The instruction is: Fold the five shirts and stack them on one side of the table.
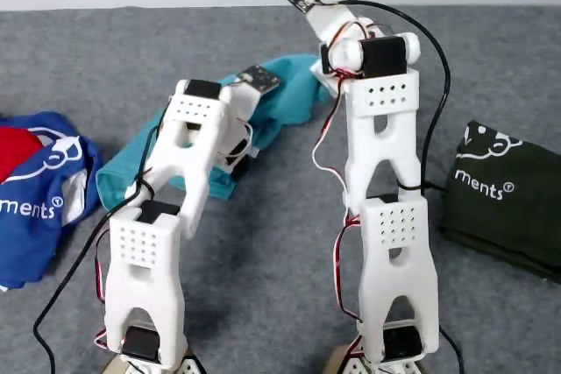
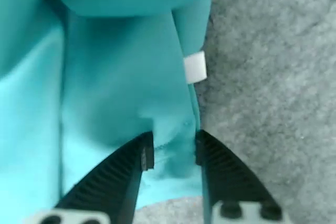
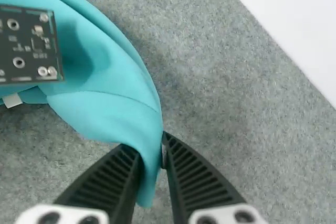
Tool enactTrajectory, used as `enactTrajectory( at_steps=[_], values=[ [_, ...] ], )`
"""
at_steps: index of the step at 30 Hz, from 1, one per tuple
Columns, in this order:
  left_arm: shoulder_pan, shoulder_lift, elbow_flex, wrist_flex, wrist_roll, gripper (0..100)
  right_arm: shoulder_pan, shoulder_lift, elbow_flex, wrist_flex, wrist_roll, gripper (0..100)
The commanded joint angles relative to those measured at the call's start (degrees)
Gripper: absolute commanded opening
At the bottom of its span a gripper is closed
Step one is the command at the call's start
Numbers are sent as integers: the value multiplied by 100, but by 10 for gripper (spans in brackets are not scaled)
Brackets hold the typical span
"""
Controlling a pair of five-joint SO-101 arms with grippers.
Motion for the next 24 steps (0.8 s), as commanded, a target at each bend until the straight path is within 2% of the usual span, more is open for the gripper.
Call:
enactTrajectory(
  at_steps=[1,8,24],
  values=[
    [-105,-88,-391,149,18,110,92,-40,-202,198,-35,10],
    [-211,-44,-435,167,0,76,92,-40,-220,189,-35,10],
    [-53,-53,233,202,-9,81,66,-40,-220,180,-53,10]
  ],
)
